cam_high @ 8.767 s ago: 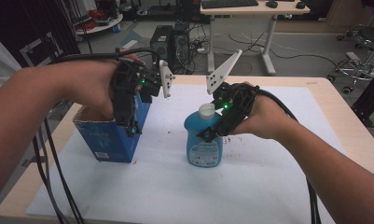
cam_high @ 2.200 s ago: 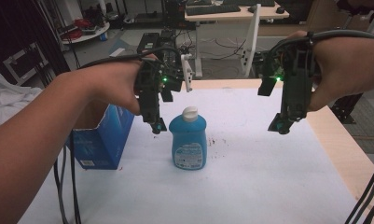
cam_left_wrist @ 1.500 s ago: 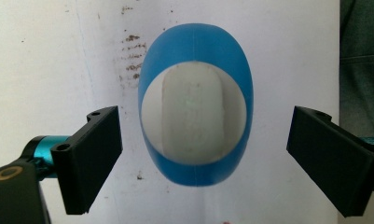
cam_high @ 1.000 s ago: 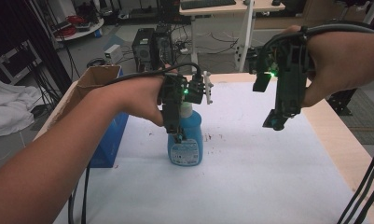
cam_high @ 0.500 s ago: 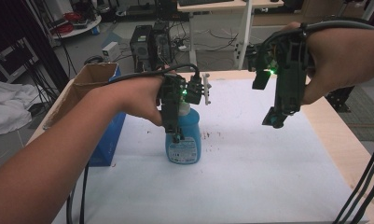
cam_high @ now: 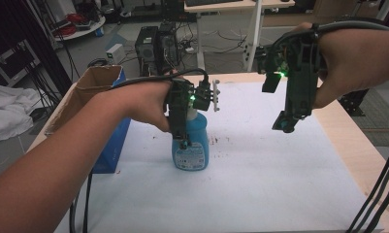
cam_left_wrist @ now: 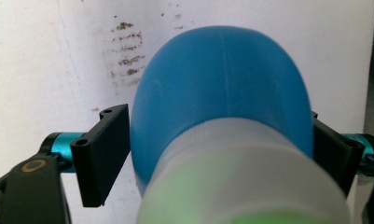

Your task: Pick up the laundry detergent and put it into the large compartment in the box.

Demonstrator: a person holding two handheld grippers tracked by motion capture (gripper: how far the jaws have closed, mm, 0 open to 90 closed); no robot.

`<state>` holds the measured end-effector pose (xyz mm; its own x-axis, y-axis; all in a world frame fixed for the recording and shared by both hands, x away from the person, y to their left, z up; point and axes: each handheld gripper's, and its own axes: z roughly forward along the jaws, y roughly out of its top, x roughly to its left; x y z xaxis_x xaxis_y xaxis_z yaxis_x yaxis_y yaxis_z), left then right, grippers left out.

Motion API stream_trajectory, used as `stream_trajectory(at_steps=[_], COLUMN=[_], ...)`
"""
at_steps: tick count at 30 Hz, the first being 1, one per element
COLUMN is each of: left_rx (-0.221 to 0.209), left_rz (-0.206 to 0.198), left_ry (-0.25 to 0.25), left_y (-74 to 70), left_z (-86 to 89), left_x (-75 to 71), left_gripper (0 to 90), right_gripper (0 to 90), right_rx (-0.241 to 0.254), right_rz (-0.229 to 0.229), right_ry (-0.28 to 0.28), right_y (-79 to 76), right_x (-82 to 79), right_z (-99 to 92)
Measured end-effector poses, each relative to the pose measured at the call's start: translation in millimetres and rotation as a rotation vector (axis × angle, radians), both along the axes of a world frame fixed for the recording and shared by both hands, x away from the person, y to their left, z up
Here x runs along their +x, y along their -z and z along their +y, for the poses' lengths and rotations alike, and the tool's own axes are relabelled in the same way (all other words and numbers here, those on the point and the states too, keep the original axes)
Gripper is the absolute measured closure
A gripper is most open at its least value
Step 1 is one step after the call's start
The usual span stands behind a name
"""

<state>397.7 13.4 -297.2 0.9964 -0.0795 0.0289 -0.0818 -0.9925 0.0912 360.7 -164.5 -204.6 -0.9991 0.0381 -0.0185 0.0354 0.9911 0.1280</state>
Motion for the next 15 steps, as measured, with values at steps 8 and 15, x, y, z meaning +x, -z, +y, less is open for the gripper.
stream_trajectory(at_steps=[8,15], left_rx=[0.008,0.011], left_rz=[-0.001,-0.003], left_ry=[0.009,0.013], left_y=[1.0,-0.1], left_z=[-1.3,-1.3], left_x=[0.3,0.4], left_gripper=[22.5,24.7], right_gripper=[1.7,1.7], right_rx=[0.002,0.001], right_rz=[0.001,-0.001], right_ry=[0.01,0.006], right_y=[0.7,1.5], right_x=[0.8,1.4], right_z=[-0.4,0.4])
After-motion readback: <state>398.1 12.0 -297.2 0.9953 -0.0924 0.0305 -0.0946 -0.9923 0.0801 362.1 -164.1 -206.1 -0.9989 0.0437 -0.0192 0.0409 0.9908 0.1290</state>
